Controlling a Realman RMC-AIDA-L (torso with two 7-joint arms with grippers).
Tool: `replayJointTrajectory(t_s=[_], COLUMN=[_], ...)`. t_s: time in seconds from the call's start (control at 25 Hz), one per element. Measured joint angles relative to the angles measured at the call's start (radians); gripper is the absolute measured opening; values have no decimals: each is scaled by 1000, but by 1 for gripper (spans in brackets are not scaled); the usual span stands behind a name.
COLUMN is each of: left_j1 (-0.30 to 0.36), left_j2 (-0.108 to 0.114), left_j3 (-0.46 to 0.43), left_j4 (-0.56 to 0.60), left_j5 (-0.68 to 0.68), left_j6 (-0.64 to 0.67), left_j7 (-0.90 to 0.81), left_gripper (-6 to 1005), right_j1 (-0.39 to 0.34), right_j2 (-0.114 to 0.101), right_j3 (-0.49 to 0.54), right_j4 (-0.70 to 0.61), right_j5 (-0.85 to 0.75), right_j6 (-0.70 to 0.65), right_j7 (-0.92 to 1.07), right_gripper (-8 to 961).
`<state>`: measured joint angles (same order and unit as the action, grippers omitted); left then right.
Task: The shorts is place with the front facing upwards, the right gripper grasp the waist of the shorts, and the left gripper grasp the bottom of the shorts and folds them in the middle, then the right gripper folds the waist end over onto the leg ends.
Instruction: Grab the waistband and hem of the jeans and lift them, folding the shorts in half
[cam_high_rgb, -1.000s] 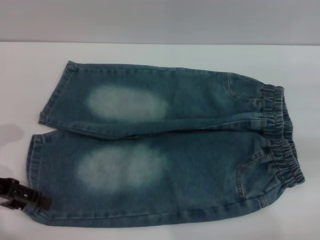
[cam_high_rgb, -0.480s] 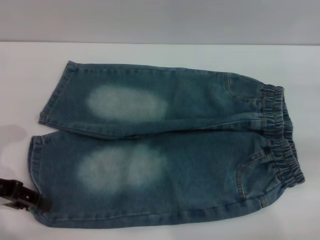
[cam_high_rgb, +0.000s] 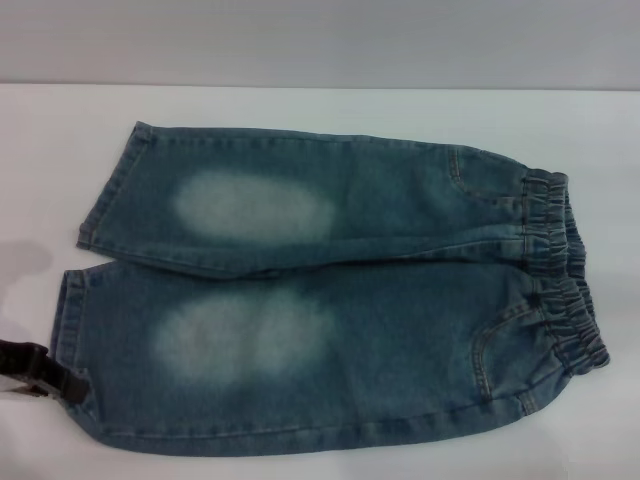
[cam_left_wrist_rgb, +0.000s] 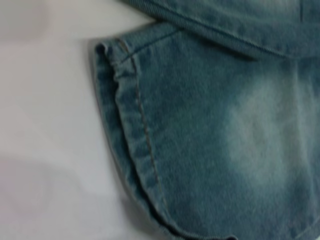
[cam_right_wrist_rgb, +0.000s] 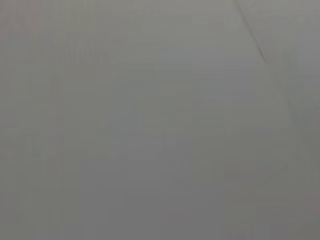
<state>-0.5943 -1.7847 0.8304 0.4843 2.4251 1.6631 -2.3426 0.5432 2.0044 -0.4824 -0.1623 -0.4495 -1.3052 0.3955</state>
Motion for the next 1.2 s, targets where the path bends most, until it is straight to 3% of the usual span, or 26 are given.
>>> replayJointTrajectory(t_s=[0.04,0.36,0.52,0.6,0.64,0.72,0.76,0.8,0.84,1.0,1.08,1.2], left_j1=[-4,-18,-23,-24,-24,-22,-22,-20,-16,-11,-9,-11], left_j2=[-1,-9,-15,-19,-20,-23,-23,-24,-26,-30,-33,-35], left_j3=[-1,-6,-7,-17,-23,-45,-45,-62,-92,-128,-147,-153], left_j4=[4,11,11,11,11,11,11,12,16,19,19,19], left_j5=[3,3,1,-1,-1,-2,-2,-2,-2,-3,-3,-3], left_j6=[-5,-33,-37,-48,-51,-57,-57,-60,-66,-80,-92,-100], left_j7=[-10,-20,-17,-17,-17,-17,-17,-16,-12,-8,-7,-7], left_gripper=[153,80,62,62,62,62,62,62,62,62,62,62], right_j1=[1,2,-1,1,1,5,18,18,27,75,102,134], right_j2=[0,-14,-26,-49,-49,-74,-114,-114,-133,-213,-239,-257], right_j3=[0,-9,-47,-84,-84,-118,-155,-155,-167,-193,-192,-186], right_j4=[0,-27,-133,-218,-218,-261,-302,-302,-317,-388,-424,-488], right_j5=[0,-23,-177,-369,-369,-502,-685,-685,-755,-1076,-1215,-1379], right_j6=[6,64,156,214,214,226,219,219,207,71,-15,-111], right_j7=[5,116,311,520,520,662,867,867,952,1273,1382,1541], right_gripper=[430,428,427,427,426,426,426,425,425,425,425,425])
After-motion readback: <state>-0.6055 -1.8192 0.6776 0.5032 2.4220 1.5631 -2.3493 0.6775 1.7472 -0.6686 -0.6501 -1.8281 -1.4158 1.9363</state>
